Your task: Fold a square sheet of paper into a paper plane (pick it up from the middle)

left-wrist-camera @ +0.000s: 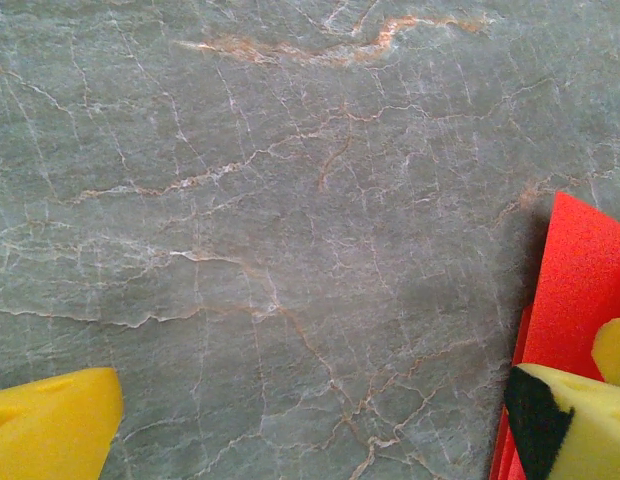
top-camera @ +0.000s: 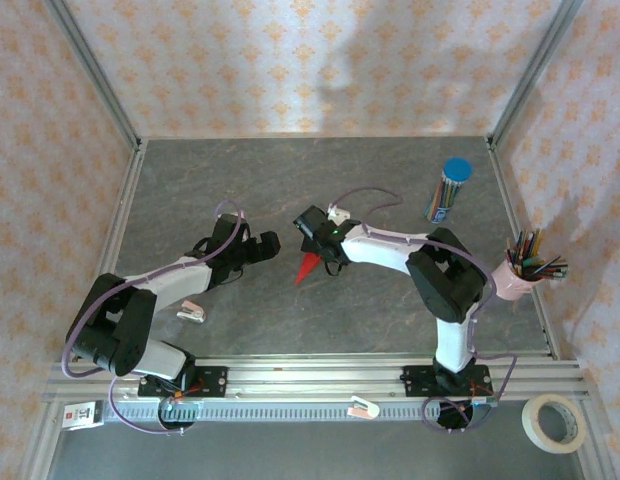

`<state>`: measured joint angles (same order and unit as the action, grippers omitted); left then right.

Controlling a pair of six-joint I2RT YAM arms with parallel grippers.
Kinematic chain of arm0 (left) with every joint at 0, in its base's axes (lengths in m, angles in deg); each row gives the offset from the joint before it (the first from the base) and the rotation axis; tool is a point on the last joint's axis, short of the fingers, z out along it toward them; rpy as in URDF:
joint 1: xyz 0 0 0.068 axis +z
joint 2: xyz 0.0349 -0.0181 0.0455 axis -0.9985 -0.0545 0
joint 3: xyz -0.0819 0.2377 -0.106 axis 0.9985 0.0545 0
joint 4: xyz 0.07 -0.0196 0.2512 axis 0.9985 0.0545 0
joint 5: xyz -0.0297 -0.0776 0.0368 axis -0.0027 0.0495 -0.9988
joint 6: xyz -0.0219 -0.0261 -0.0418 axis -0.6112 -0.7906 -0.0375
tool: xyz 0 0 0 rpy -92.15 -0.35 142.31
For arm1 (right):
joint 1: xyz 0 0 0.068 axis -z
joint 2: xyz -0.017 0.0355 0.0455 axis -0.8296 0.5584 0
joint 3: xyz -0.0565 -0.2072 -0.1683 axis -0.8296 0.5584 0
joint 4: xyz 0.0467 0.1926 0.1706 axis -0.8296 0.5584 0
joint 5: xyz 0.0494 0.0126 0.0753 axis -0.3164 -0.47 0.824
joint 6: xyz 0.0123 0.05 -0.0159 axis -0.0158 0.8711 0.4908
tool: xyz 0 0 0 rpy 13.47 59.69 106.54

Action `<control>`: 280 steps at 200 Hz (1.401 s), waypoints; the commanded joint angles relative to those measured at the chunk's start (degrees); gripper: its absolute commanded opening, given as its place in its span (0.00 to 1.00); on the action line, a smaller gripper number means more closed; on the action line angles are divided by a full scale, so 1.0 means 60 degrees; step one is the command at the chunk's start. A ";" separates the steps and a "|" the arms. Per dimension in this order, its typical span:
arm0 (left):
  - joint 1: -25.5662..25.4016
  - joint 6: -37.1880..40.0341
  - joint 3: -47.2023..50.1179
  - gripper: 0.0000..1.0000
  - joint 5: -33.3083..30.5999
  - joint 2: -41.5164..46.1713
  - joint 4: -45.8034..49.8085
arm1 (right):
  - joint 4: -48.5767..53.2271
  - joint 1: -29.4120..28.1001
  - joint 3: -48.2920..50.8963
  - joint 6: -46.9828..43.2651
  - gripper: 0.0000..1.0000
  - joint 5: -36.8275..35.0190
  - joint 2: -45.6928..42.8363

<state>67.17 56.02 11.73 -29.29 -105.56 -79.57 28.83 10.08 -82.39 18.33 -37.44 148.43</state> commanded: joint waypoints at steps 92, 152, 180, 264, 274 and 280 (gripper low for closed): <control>0.0105 0.0207 -0.0301 0.99 0.0088 -0.0334 0.0063 | -0.0006 -0.0042 0.1107 0.1069 0.61 -0.0135 -0.0970; 0.0105 0.0211 -0.0486 0.99 0.0162 -0.0506 0.0143 | -0.0376 0.0073 0.1322 0.1310 0.47 -0.0090 -0.1020; 0.0105 0.0240 -0.0596 0.99 0.0219 -0.0503 0.0226 | -0.0613 0.0161 0.1443 0.1375 0.36 -0.0089 -0.1057; 0.0883 -0.0137 -0.0152 0.99 0.0963 0.0509 -0.0364 | -0.1777 0.0354 0.1613 0.0091 0.00 -0.0043 -0.2058; 0.1122 -0.0271 -0.0014 0.99 0.1239 0.0780 -0.0506 | -0.2114 0.0365 0.1605 -0.0281 0.00 0.0197 -0.2240; 0.1284 -0.0456 0.0069 0.99 0.1406 0.0939 -0.0611 | -0.2359 0.0368 0.1610 -0.0545 0.00 0.0424 -0.2347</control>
<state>71.65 55.50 10.27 -24.81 -104.38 -79.92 20.07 12.02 -72.51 21.10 -36.72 138.16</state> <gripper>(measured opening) 0.994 0.040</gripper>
